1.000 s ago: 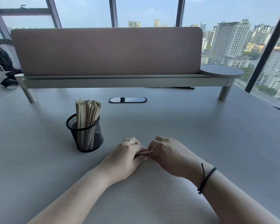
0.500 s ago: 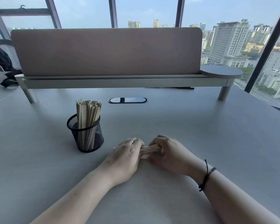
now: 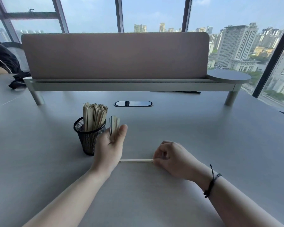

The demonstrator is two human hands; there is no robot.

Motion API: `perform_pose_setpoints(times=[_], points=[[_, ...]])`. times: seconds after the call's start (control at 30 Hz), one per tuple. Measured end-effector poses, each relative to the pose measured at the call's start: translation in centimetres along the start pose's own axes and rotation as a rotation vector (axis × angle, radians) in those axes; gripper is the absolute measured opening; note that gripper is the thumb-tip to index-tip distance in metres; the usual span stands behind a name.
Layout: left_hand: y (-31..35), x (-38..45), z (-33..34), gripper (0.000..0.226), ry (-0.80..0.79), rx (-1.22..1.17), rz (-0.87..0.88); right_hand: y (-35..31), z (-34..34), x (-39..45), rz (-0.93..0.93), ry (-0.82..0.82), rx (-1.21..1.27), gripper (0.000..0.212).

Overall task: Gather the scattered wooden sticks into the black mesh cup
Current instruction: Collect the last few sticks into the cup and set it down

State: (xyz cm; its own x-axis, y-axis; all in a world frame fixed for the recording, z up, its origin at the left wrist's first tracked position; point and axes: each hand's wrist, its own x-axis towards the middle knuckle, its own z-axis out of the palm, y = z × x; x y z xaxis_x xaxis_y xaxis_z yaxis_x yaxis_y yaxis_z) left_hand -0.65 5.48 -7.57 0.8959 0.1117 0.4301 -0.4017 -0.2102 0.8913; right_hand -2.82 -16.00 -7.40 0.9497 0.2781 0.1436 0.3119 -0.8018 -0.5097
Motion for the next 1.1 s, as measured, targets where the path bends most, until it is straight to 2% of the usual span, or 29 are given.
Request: perform_pose_setpoints(times=[0.07, 0.37, 0.53, 0.63, 0.77, 0.83, 0.9, 0.97, 1.0, 1.03, 1.1], points=[[-0.1, 0.0, 0.0, 0.063, 0.003, -0.057, -0.06, -0.2, -0.1, -0.2, -0.025, -0.01, -0.047, 0.003], [-0.5, -0.2, 0.3, 0.072, -0.022, 0.033, 0.024, -0.6, -0.4, -0.3, -0.095, 0.022, -0.253, 0.017], [0.0, -0.5, 0.6, 0.059, -0.033, -0.133, -0.08, 0.0, 0.4, -0.3, -0.162, 0.037, -0.38, 0.012], [0.1, -0.5, 0.9, 0.054, -0.028, -0.205, -0.118, 0.1, 0.6, -0.1, -0.137, 0.05, -0.348, 0.012], [0.0, -0.4, 0.8, 0.061, 0.007, -0.263, -0.132, 0.3, 0.0, -0.2, 0.003, 0.138, -0.04, 0.011], [0.1, -0.5, 0.8, 0.07, 0.015, -0.248, -0.13, 0.2, 0.0, 0.1, 0.084, 0.2, 0.18, 0.018], [0.2, -0.7, 0.8, 0.077, 0.003, -0.234, -0.13, -0.5, 0.0, 0.4, 0.164, 0.239, 0.58, 0.022], [0.4, -0.9, 0.9, 0.073, -0.016, -0.242, -0.147, -1.5, -0.2, 0.4, 0.203, 0.229, 1.059, 0.023], [0.5, -0.9, 0.9, 0.072, -0.03, -0.256, -0.16, -1.8, -0.3, 0.2, 0.213, 0.211, 1.212, 0.023], [0.6, -0.9, 1.0, 0.072, -0.04, -0.279, -0.178, -2.1, -0.3, 0.1, 0.218, 0.19, 1.274, 0.023], [1.0, -1.0, 1.1, 0.071, -0.058, -0.361, -0.223, -2.6, 0.0, -0.2, 0.208, 0.13, 1.223, 0.027]])
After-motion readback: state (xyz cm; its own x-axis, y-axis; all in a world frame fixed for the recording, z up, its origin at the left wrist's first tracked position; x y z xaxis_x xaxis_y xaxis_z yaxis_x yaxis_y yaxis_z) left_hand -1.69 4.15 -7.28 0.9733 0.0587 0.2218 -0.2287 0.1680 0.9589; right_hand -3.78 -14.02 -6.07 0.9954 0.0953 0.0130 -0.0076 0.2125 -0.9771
